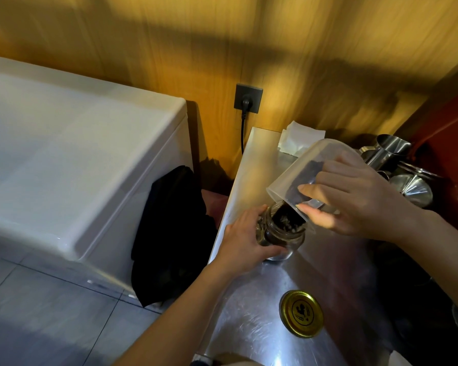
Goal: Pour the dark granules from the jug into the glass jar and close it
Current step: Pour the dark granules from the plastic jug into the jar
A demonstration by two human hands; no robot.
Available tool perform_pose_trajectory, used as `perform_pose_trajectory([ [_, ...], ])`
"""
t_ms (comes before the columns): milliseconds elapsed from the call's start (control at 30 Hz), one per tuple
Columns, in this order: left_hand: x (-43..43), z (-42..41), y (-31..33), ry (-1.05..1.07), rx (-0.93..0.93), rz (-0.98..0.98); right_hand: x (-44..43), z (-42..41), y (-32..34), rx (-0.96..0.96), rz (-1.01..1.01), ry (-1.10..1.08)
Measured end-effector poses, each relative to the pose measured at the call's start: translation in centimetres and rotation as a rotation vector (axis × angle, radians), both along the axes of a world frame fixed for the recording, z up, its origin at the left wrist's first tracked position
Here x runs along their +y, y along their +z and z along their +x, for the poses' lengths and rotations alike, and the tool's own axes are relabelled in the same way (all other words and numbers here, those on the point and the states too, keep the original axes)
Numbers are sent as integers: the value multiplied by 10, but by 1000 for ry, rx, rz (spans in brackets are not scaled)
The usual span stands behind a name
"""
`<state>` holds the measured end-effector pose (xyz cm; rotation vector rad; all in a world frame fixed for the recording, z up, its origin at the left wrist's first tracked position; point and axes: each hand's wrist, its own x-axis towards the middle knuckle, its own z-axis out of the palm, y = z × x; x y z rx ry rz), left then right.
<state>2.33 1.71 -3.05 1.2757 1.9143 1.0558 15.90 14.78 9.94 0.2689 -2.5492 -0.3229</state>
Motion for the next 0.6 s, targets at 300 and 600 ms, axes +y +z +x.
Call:
perform_pose_trajectory([
  [300,0,0,0,-4,10,1,-5,2,2,-6,11,12],
  [600,1,0,-1,-8,26,-8,-9,4,1,-1,47,6],
])
